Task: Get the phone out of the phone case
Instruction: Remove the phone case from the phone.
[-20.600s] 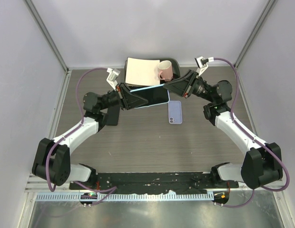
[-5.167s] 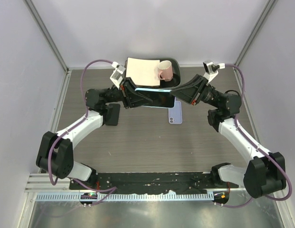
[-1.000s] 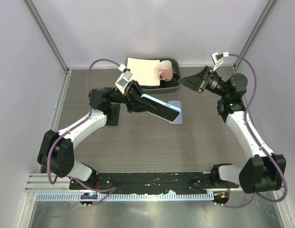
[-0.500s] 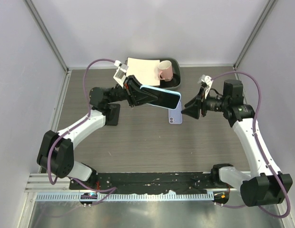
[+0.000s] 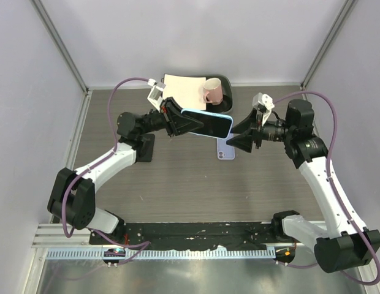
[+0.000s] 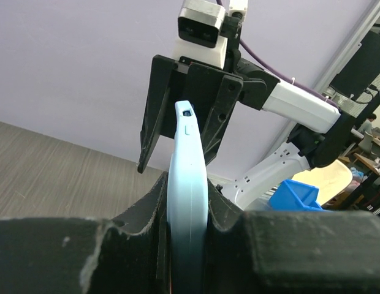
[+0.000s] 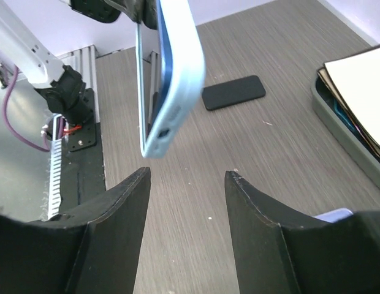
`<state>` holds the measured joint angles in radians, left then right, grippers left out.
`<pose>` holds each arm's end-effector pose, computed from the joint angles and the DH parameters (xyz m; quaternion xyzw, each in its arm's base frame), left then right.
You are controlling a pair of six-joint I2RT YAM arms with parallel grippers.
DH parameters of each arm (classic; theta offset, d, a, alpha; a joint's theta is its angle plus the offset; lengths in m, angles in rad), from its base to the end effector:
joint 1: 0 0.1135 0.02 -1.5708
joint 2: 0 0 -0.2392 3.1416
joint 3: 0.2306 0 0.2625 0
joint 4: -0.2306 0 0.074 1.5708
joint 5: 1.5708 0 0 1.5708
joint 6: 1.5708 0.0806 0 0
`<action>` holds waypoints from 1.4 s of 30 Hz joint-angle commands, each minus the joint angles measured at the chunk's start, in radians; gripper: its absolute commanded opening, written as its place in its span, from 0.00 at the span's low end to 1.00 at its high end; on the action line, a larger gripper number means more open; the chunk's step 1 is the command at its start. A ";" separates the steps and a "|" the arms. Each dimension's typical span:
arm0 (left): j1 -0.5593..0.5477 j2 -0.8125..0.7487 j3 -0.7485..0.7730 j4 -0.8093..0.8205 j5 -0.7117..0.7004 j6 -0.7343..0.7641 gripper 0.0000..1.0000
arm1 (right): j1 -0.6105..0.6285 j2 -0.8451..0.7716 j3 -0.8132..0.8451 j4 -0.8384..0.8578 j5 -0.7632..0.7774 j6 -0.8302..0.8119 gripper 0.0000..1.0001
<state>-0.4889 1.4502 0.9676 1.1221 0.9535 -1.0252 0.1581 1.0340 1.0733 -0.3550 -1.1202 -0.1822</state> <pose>0.2713 -0.2188 0.3575 0.2897 0.4933 -0.6950 0.4355 0.2398 0.1117 0.3552 -0.4236 0.6231 0.4240 0.5026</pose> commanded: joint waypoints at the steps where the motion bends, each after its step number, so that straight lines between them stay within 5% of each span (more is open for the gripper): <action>1: 0.004 -0.033 0.002 0.048 -0.050 -0.010 0.00 | 0.053 0.024 0.039 0.126 0.003 0.076 0.57; 7: -0.002 -0.036 -0.004 0.050 -0.047 -0.012 0.00 | 0.135 0.037 0.017 0.203 0.036 0.131 0.53; 11: -0.002 -0.042 -0.004 0.050 -0.047 -0.022 0.00 | 0.136 0.040 0.030 0.193 0.034 0.129 0.34; 23: -0.004 -0.034 0.028 0.008 -0.050 -0.069 0.00 | 0.150 -0.011 0.076 -0.122 -0.024 -0.333 0.30; 42: -0.002 -0.016 0.048 -0.031 -0.041 -0.115 0.00 | 0.161 -0.032 0.169 -0.423 -0.182 -0.773 0.14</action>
<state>-0.5198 1.4498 0.9668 1.0916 1.0302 -1.1164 0.3061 1.0512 1.1797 -0.6998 -1.2118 -0.7746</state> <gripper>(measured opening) 0.213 0.307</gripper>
